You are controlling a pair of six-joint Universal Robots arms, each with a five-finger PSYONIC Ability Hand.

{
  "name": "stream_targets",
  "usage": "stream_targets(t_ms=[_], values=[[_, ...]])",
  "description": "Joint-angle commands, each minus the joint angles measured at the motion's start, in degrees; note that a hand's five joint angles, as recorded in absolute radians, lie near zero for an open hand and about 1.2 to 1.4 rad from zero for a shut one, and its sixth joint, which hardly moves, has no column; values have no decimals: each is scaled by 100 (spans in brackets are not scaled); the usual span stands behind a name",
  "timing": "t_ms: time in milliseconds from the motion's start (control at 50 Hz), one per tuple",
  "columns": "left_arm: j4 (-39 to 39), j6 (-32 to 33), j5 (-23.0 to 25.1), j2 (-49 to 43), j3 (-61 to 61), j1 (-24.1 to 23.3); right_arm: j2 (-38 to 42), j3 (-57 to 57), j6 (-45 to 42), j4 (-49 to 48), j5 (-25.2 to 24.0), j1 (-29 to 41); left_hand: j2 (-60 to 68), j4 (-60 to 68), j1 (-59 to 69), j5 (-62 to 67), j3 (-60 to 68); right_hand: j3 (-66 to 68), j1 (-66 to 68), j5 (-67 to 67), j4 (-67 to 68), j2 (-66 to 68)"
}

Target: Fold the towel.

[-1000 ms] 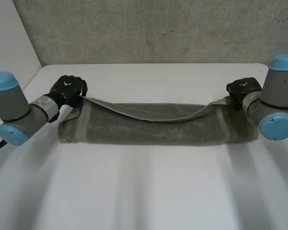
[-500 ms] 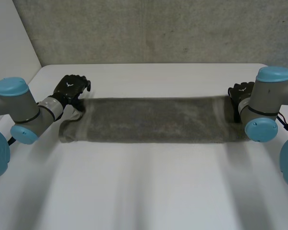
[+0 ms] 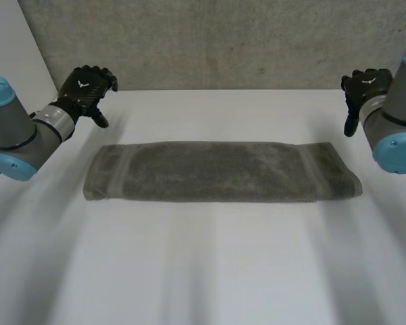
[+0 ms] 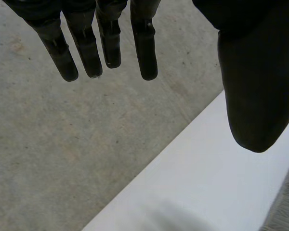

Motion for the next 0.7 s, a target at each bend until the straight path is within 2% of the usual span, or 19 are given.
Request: stream_targets(t_ms=[20,140,220,340,380,400,440,540,700], values=[[82,89,-16,-14,-259,55,-889,1267,4,-28,-474,-17,-337,-365,-324,-92,-394,-430,-363,-356,-496,-442],[47,80,-25,458,-986,117,-1277,2200,-13,-98,-1010,-61,-237,-265,-224,8,-294,-430,-363,-356,-496,-442],[91,45,-16,1187,-2075,29,-1260,2438,-40,-63,-1072,-69,-136,-164,-122,110,-192,-430,-363,-356,-496,-442],[109,27,-60,1840,-3054,-235,-1154,3062,-92,-203,-1134,-218,-136,-164,-122,110,-192,-430,-363,-356,-496,-442],[109,1,-287,2111,-3596,-358,-1084,3194,-92,-325,-1221,-306,-136,-164,-122,110,-192,-430,-363,-356,-496,-442],[109,1,-289,2113,-3599,-358,-1023,3299,-101,-492,-1309,-368,-136,-164,-122,110,-192,-430,-363,-356,-496,-442],[109,-104,-639,2305,-4054,-428,-979,3387,-110,-642,-1371,-412,-136,-164,-122,110,-192,-430,-363,-356,-496,-442],[135,-385,-895,2472,-4564,-603,-777,3494,-180,-1090,-1398,-456,-169,-197,-156,76,-226,-430,-363,-356,-496,-442],[450,-729,-904,2806,-5162,-665,-452,3468,-680,-1390,-1345,-483,-186,-214,-173,59,-243,434,501,508,368,423]])
